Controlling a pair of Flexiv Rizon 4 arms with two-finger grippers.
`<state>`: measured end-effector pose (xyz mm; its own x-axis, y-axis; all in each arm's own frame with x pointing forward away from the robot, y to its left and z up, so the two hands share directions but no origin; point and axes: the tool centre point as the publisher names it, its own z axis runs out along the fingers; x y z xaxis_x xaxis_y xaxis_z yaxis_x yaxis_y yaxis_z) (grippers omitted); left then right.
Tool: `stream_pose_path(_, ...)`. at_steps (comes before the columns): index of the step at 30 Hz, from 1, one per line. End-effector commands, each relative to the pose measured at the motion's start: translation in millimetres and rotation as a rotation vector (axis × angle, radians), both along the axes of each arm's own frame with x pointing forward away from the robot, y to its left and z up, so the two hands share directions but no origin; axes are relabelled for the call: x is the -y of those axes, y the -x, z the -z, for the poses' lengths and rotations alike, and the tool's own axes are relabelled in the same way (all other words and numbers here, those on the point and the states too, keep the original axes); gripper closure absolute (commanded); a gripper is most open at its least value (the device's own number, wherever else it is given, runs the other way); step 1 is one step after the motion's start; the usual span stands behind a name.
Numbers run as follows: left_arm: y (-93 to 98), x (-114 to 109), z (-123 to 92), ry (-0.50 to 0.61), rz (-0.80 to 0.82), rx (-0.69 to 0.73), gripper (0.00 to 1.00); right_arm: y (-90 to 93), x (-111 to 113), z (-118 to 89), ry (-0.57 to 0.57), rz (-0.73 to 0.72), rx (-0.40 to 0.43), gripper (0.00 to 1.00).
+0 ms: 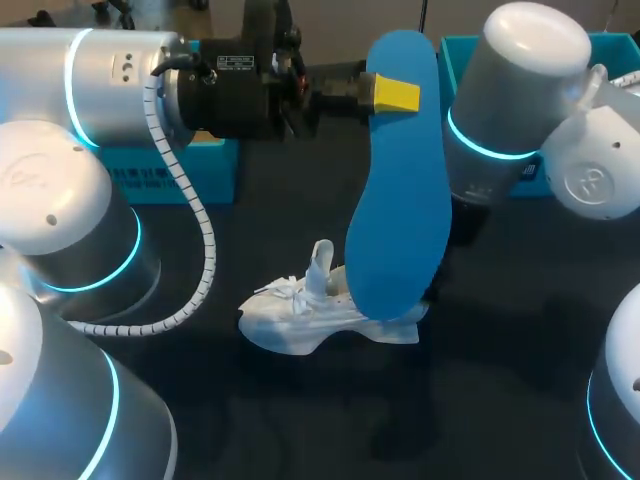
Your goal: Take the shoe out of the shoebox, open the shoe tongue, remove and reinsert the insole, then place the shoe into the shoebox
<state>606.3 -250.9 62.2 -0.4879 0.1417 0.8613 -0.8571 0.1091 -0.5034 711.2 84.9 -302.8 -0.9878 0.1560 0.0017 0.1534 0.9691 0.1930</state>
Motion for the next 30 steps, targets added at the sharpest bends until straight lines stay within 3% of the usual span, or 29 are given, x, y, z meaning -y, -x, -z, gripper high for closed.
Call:
stream_pose_path(1, 0.9, 1, 1, 0.0, -0.002, 0.0, 1.0, -1.9, -8, -7, -0.01, 0.019, 0.038, 0.0)
stream_pose_path(15, 0.9, 1, 1, 0.0, -0.002, 0.0, 1.0, -42.4, -41, 24, -0.093, -0.019, 0.011, 0.0)
stream_pose_path(24, 0.9, 1, 1, 0.0, -0.002, 0.0, 1.0, -46.8, -70, 55, -0.069, -0.04, -0.079, 0.0)
stream_pose_path(30, 0.9, 1, 1, 0.0, -0.002, 0.0, 1.0, -47.9, -76, 70, -0.06, -0.032, -0.078, 0.0)
